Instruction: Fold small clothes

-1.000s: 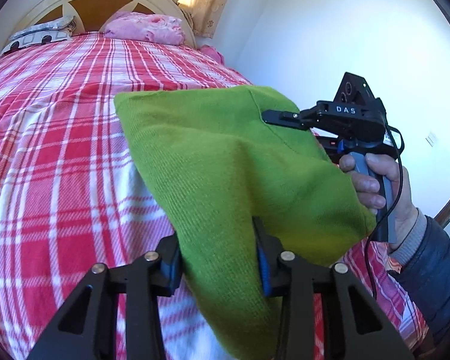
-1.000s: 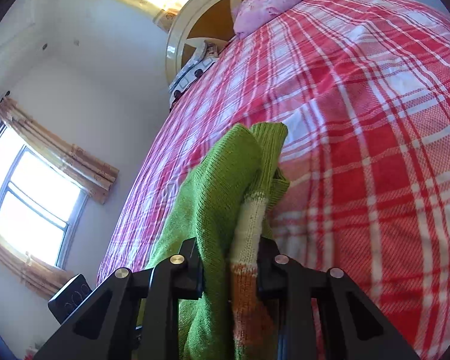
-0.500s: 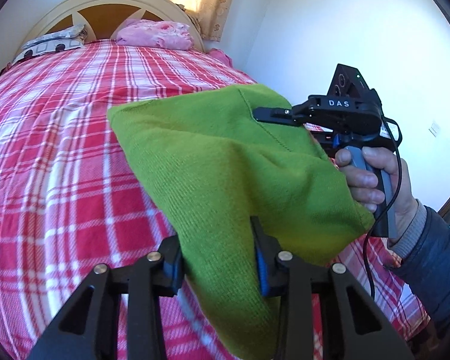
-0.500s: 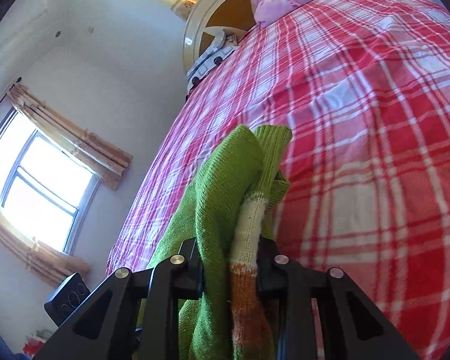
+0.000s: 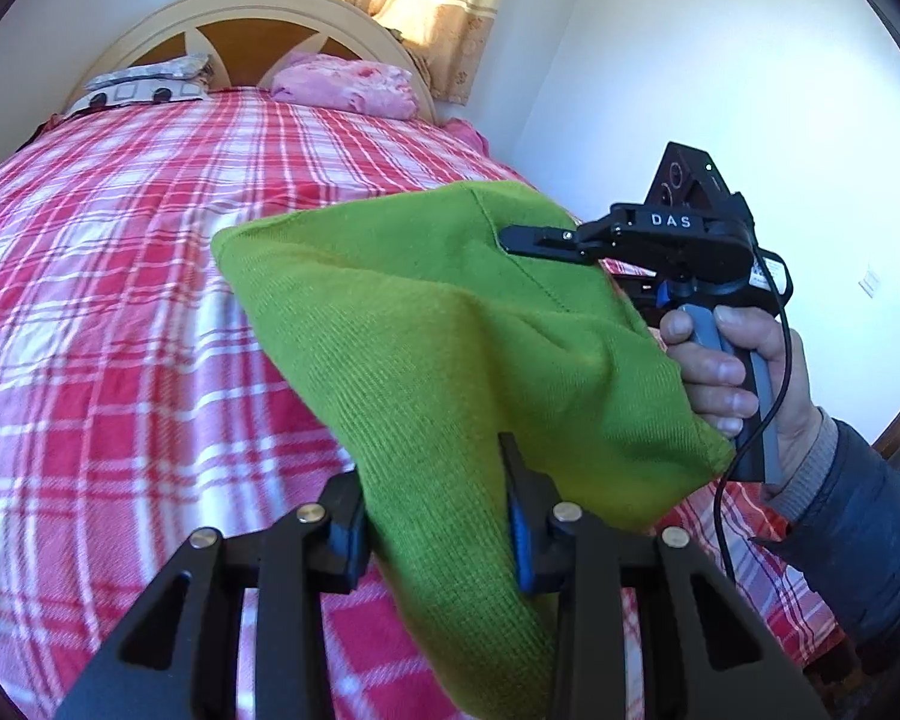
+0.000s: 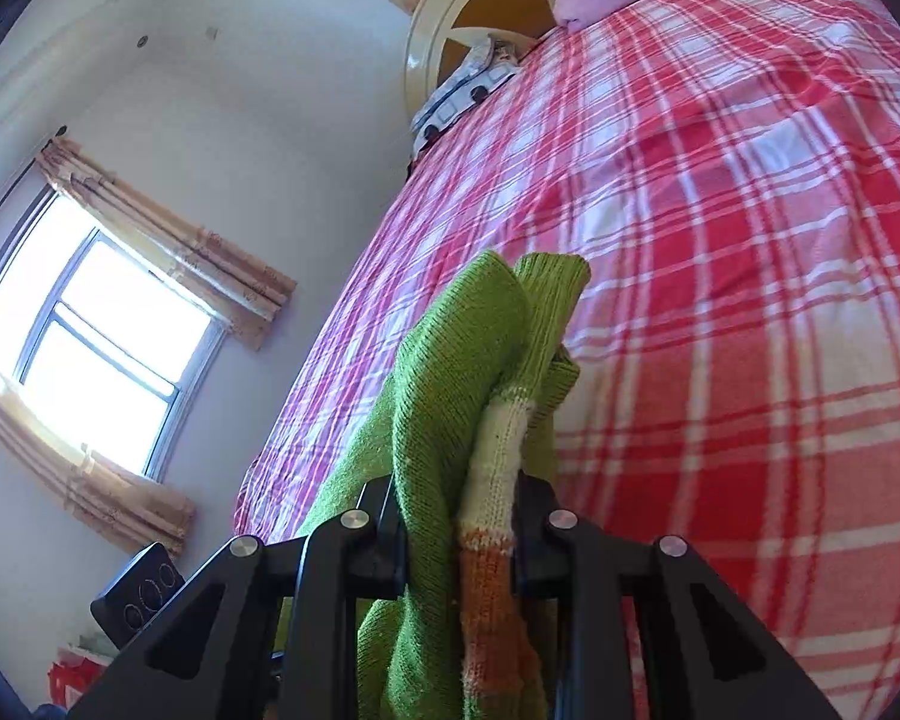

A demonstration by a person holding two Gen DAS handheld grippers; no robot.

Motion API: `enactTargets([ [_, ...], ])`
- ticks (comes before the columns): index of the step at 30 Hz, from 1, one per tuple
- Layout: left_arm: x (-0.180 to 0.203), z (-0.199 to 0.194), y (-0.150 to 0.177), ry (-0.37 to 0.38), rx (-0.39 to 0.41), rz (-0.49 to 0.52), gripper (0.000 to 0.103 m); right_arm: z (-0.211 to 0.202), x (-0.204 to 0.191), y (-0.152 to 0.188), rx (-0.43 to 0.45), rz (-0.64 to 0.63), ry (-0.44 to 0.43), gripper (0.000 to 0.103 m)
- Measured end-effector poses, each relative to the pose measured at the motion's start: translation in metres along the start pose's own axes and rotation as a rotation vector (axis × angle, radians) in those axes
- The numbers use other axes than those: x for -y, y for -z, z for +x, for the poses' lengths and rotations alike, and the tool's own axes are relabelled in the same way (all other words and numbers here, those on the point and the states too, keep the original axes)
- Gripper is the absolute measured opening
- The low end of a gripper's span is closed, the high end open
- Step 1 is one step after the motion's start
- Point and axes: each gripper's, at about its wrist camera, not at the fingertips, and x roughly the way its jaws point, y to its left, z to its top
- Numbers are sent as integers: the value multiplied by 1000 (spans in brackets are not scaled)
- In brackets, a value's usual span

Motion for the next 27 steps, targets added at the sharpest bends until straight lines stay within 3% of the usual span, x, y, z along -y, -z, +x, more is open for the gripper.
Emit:
enactTargets([
  [19,-75,-93,35,-175,97,-112,36,128,-106,35,-149,-97,-127,24],
  [27,-93,-112,44,-204,124,-136,36,156,-134,39,-191,-145,-139,24],
])
